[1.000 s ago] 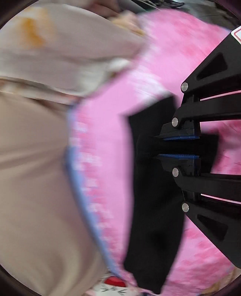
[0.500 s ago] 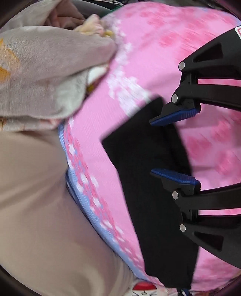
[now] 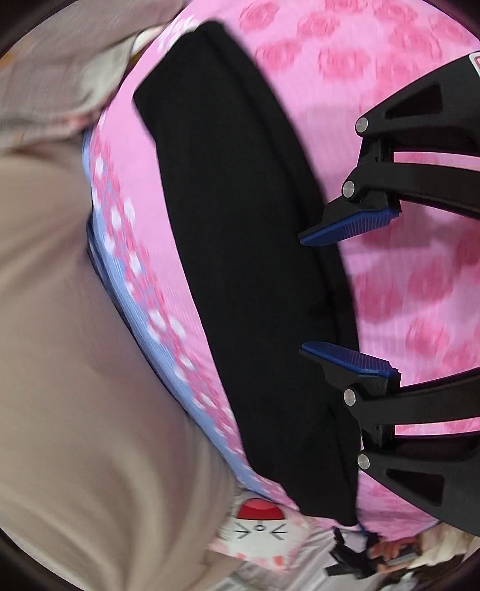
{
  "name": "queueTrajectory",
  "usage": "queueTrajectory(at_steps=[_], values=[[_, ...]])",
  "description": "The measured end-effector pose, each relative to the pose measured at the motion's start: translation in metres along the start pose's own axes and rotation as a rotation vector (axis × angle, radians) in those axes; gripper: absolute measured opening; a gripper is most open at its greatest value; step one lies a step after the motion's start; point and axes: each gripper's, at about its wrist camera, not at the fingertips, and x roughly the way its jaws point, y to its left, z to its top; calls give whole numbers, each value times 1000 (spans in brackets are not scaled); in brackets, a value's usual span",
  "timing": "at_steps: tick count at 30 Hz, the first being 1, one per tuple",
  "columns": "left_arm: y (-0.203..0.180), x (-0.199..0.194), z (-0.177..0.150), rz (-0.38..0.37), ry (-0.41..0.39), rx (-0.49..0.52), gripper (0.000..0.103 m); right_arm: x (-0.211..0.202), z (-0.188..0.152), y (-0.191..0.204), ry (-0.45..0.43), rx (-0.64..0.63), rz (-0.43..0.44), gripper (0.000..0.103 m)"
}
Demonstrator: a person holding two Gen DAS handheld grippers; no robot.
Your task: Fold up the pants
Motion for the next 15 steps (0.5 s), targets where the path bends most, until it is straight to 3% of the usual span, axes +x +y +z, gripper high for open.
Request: queueTrajectory(at_steps=[1, 2, 3, 5, 8, 9, 10, 11, 12, 15], values=[[-4, 1, 5, 12, 1, 33, 10, 5, -1, 13, 3, -15, 13, 53], [-9, 2, 11, 10, -8, 61, 10, 7, -1, 18, 5, -23, 25, 53], [-12, 3, 22, 18, -28, 95, 0, 9, -1, 26, 9, -33, 35, 53], [-17, -4, 40, 70, -81, 124, 0, 10, -2, 39, 9, -48, 31, 53], [-19, -35, 52, -19, -111, 138, 4, 5, -5, 50, 0, -62, 34, 56], [-16, -46, 52, -10, -117, 127, 22, 4, -7, 52, -1, -65, 35, 59], [-10, -51, 51, 6, -107, 112, 65, 6, -11, 56, 0, -70, 30, 61], [-4, -51, 47, 11, -86, 92, 90, 9, -14, 59, 14, -75, 30, 61], [7, -50, 38, -4, -66, 54, 95, 12, -18, 61, 27, -81, 34, 61], [23, -29, 14, -38, 41, -1, 96, 26, -27, 75, 79, -105, 61, 61]])
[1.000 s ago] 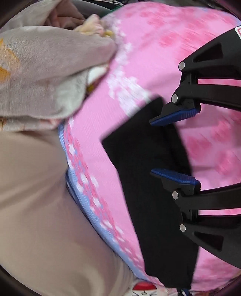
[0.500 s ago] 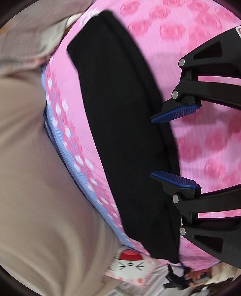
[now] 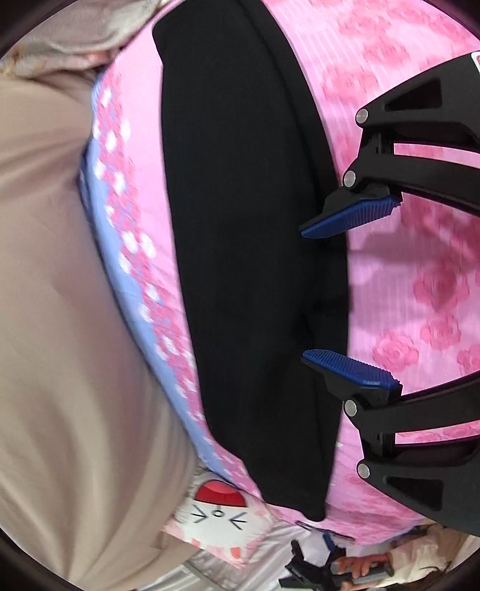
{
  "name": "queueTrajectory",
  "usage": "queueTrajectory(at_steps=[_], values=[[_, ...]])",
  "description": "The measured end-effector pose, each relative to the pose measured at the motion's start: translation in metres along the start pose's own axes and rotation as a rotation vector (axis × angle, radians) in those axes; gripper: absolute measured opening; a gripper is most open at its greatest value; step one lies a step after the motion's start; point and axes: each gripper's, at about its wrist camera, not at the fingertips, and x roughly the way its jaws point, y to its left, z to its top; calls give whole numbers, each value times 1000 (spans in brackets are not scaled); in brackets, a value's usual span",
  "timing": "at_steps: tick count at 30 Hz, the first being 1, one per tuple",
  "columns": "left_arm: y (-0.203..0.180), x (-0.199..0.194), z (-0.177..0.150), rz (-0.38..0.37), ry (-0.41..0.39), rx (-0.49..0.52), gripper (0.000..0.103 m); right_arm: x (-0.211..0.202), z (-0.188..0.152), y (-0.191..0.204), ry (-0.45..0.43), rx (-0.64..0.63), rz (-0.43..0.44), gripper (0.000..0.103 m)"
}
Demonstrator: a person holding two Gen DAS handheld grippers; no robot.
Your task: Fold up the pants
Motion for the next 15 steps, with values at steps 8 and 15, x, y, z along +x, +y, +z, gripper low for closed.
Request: queueTrajectory(at_steps=[8, 15], values=[[-3, 51, 15, -135, 97, -78, 49, 18, -15, 55, 56, -122, 74, 61], [-47, -10, 41, -115, -109, 169, 6, 11, -25, 67, 40, -154, 54, 61]])
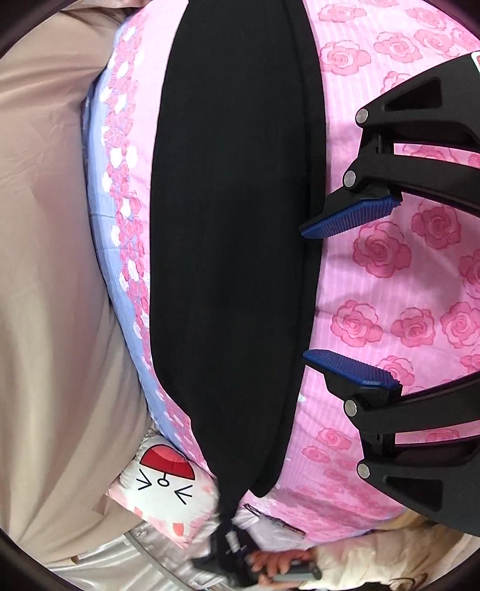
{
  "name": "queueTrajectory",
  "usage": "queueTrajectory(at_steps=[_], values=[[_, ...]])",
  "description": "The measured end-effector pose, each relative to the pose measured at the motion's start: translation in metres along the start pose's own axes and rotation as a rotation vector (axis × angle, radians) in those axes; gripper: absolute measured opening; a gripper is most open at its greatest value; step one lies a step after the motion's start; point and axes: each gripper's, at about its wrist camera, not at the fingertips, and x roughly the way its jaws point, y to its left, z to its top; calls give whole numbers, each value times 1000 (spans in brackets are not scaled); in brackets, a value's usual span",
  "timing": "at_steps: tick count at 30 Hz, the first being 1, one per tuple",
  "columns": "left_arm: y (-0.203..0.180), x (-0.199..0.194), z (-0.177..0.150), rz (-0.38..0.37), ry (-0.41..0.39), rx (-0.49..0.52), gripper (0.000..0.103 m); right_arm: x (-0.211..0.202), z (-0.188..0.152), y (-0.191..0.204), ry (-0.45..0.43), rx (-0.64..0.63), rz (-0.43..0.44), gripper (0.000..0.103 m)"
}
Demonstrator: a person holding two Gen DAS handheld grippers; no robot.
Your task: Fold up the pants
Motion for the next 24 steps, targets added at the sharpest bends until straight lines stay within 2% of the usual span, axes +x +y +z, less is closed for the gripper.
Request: queueTrajectory(at_steps=[2, 4, 5, 6, 7, 8, 10, 12, 14, 16, 17, 18, 19, 20, 21, 24], values=[[16, 10, -5, 44, 38, -10, 7, 1, -1, -2, -4, 6, 0, 61], [54, 48, -28, 106, 171, -83, 9, 5, -2, -7, 6, 28, -6, 61], [69, 60, -42, 111, 216, -121, 10, 8, -2, -10, 19, 43, -4, 61], [77, 54, -52, 63, 162, -142, 12, 9, -2, -12, 27, 49, -4, 61], [79, 46, -57, 58, 145, -143, 14, 10, -2, -14, 39, 51, -9, 62], [79, 39, -60, 78, 135, -146, 14, 10, -2, -15, 42, 48, -12, 61], [74, 19, -61, 149, 62, -141, 16, 7, -1, -16, 33, 38, -19, 61], [60, -3, -58, 261, -25, -101, 16, 4, 0, -19, 18, 42, -22, 61], [42, -15, -54, 315, -80, -43, 16, 0, 2, -23, -7, 52, -25, 61], [14, -23, -50, 327, -123, 24, 18, -2, 5, -27, -17, 52, -38, 61], [1, -24, -49, 314, -133, 55, 24, -4, 8, -30, -24, 49, -55, 61], [-17, -19, -50, 292, -130, 101, 38, -8, 10, -33, -36, 49, -70, 61], [-32, -13, -50, 269, -121, 136, 58, -12, 12, -38, -52, 50, -76, 61], [-49, -2, -54, 246, -110, 161, 63, -16, 14, -41, -66, 52, -86, 61], [-69, 14, -59, 219, -87, 204, 63, -20, 15, -47, -81, 58, -98, 61], [-107, 69, -76, 203, 16, 291, 63, -34, 17, -84, -107, 128, -147, 61]])
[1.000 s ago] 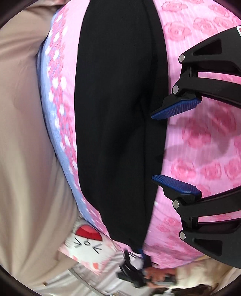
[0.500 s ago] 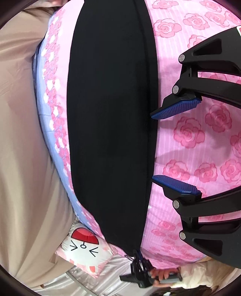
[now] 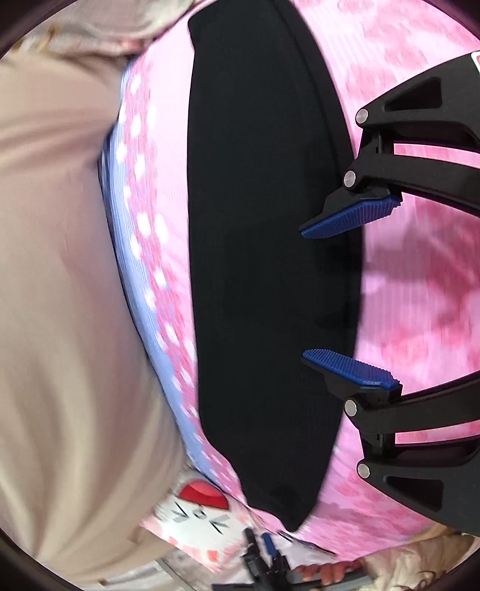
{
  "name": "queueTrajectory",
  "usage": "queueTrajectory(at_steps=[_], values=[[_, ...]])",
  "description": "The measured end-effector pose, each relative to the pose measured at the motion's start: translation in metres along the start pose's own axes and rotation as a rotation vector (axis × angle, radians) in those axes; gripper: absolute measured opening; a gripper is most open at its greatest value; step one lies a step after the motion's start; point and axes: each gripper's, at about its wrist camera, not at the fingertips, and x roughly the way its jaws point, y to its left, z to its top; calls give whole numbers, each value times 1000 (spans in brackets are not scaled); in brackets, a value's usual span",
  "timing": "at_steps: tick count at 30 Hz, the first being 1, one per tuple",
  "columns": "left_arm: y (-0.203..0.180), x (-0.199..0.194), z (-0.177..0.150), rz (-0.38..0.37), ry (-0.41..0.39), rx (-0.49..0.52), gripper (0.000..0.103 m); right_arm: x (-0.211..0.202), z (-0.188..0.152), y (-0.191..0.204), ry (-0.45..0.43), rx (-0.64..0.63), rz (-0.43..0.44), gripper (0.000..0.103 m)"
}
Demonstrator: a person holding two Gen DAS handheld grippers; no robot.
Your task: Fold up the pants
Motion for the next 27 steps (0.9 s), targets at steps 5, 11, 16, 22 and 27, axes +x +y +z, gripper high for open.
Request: queueTrajectory(at_steps=[5, 11, 16, 22, 27], values=[[-37, 68, -20, -36, 177, 34, 63, -31, 10, -105, -56, 193, -189, 61], [-75, 81, -34, 23, 162, 107, 74, -54, 39, -217, -129, 300, -393, 61], [-87, 84, -36, 58, 186, 124, 80, -24, 53, -257, -64, 340, -417, 58], [-90, 80, -34, 85, 198, 112, 80, -55, 58, -242, -136, 289, -392, 13], [-93, 85, -41, 115, 209, 142, 84, -31, 44, -278, -38, 335, -409, 14]])
